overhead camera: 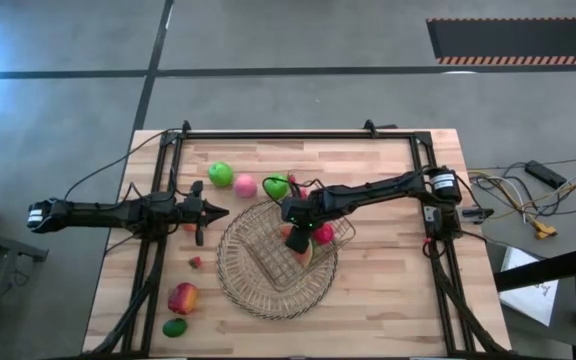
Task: Build produce basket
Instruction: Adjust the gold wire basket
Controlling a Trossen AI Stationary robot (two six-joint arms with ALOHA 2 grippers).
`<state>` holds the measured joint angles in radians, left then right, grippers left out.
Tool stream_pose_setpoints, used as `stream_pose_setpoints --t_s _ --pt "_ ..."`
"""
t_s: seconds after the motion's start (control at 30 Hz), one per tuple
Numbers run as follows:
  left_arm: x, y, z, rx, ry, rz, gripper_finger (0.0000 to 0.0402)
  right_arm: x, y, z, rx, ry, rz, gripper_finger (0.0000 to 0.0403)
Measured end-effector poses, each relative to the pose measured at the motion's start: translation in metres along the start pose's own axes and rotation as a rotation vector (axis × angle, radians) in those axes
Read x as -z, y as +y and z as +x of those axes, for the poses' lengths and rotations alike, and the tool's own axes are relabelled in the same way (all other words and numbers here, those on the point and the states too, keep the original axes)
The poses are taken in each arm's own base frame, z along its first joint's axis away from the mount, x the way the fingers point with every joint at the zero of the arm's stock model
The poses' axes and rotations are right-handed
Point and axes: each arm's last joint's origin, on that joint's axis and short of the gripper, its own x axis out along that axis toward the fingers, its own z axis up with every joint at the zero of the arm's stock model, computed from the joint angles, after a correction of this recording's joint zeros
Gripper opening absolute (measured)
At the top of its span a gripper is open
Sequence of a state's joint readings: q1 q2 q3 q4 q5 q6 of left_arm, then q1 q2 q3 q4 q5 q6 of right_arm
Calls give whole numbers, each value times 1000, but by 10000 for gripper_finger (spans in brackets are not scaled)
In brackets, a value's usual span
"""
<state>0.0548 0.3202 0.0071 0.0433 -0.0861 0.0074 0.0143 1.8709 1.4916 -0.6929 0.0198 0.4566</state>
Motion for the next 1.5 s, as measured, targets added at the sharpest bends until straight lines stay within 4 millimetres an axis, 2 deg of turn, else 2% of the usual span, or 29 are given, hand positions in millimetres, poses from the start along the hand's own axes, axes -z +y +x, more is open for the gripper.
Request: stream_pose_setpoints --t_s 0.27,0.5,0.77,0.97,1.1,1.3,1.5 --pt "0 0 0 0 0 0 3 -5 0 -16 72 18 -11 183" --pt "0 0 0 0 0 0 3 -12 12 -39 55 -10 -46 175" --pt "0 0 0 -1 0 -1 3 1 51 -42 -94 -29 -227 156" --pt "0 0 0 0 0 0 3 9 86 -45 -166 -157 -214 142" --pt "0 0 0 0 0 0 3 14 100 -48 -188 -192 -202 133" --pt "0 0 0 -1 0 0 3 16 105 -35 -103 -244 -54 118" --pt "0 0 0 0 -1 0 3 9 116 -14 -183 -284 -149 103"
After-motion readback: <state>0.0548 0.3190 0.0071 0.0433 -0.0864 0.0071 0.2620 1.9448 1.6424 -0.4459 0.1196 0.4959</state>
